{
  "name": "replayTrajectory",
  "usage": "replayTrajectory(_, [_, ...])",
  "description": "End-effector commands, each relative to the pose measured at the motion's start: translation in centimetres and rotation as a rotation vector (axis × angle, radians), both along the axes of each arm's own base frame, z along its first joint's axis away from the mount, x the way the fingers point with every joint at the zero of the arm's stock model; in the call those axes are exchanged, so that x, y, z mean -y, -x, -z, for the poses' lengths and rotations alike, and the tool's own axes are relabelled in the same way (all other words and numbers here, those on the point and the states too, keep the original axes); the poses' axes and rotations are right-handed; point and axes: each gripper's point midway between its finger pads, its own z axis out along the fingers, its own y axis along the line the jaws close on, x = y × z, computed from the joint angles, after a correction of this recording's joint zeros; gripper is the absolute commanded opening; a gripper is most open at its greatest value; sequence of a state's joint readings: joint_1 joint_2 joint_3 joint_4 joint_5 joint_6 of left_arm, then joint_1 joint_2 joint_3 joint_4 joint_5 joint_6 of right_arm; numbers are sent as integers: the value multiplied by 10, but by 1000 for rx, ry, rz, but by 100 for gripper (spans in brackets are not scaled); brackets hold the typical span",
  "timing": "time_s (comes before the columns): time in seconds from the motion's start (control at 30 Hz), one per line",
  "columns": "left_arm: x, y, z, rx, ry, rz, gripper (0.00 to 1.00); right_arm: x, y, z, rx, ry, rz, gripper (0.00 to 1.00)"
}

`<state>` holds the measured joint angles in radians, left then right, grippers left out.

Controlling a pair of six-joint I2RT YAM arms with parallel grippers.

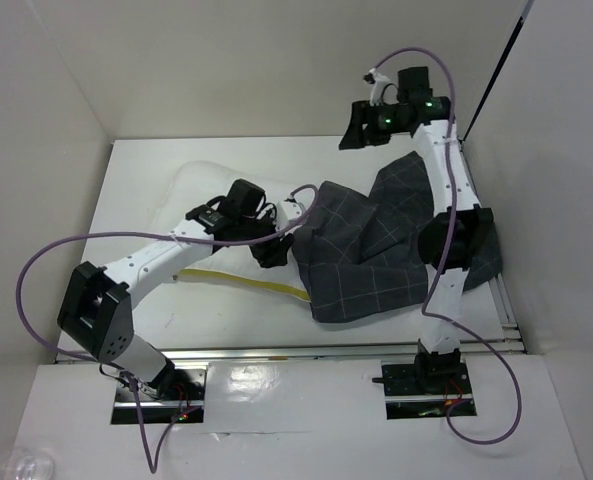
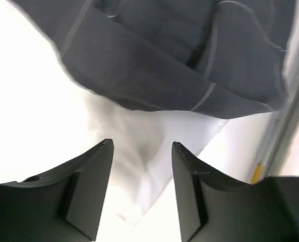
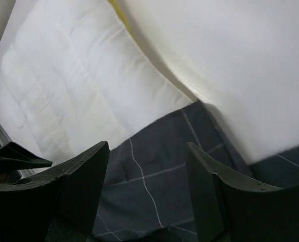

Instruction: Put the pillow into the pillowcase

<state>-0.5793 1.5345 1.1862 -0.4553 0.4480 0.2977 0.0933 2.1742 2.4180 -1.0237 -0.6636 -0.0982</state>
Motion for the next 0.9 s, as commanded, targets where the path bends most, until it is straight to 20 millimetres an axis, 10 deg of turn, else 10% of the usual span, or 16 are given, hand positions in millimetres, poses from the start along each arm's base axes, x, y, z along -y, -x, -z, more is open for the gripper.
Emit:
replayTrajectory(0.0, [-8,-25,-41,193,-6,-31,64,-44,3,51,-90,11,-99,69])
replayTrajectory(0.13, [-27,-55,-49,275,-53,-172,64,-68,10,87,-153,47,-145,67])
replayTrajectory(0.3, [-44,-73,-62,304,-60,-268,64,-53,-7,140,-198,153,-57,67])
replayTrajectory(0.7, [-51,-112,-61,394,-61,-371,64,-31,-30,167,-172,287,93,67])
replayTrajectory(0.87, [-63,-163,-43,352,-73,-464,84,-53,-12,180,-246,219,-28,34])
